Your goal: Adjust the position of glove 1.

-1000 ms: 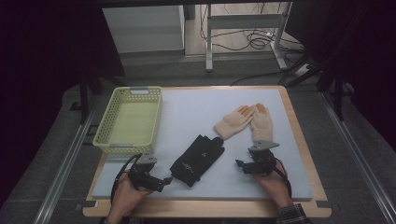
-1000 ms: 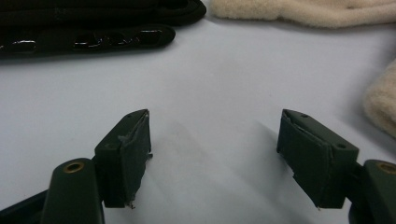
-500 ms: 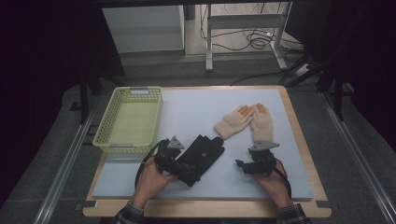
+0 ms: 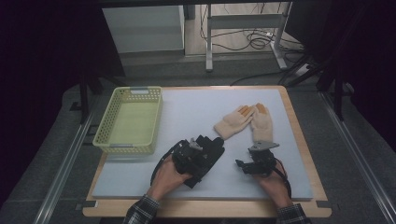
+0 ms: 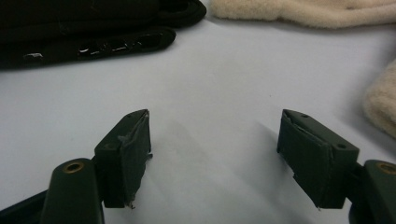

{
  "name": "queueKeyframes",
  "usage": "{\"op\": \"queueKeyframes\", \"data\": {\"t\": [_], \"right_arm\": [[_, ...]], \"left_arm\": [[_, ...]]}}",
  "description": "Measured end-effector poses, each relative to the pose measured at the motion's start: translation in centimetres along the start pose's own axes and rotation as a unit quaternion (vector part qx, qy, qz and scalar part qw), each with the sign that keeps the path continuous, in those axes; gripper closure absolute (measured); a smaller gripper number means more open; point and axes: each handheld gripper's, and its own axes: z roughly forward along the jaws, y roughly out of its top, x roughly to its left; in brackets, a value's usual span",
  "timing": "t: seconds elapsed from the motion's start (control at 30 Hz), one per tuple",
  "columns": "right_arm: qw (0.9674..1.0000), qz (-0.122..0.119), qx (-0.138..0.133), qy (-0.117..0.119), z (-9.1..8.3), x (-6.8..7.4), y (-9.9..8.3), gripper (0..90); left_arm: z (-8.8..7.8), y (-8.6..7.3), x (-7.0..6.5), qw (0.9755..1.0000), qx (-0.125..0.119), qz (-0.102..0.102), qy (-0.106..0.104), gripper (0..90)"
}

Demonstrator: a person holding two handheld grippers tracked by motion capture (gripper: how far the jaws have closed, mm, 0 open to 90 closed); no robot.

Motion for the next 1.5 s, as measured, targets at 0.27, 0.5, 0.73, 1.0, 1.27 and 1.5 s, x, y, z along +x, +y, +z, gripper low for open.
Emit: {"op": "queueKeyframes", "data": {"t": [0.27,0.5,0.73,1.0,1.27,1.5], "right_arm": [[1.0000,0.001,0.000,0.000,0.0,0.0,0.0,25.5],[1.0000,0.000,-0.001,0.000,0.0,0.0,0.0,25.5],[1.0000,0.000,0.000,-0.001,0.0,0.0,0.0,25.4],[1.0000,0.000,0.000,0.000,0.0,0.0,0.0,25.4],[1.0000,0.000,-0.001,0.000,0.0,0.0,0.0,25.4],[1.0000,0.000,-0.001,0.000,0.0,0.0,0.0,25.4]], "left_arm": [[0.1,-0.2,-0.8,1.0000,0.001,0.002,0.009,0.0],[-0.2,-0.1,-1.6,0.9998,0.010,0.017,0.009,5.8],[-1.3,-0.5,0.1,0.9995,-0.008,-0.006,0.030,53.1],[-2.3,0.2,1.1,0.9992,-0.010,-0.021,0.033,64.2],[-4.8,1.9,2.8,0.9980,-0.023,-0.036,0.046,63.1],[-7.1,3.2,5.2,0.9963,-0.033,-0.054,0.058,62.6]]}}
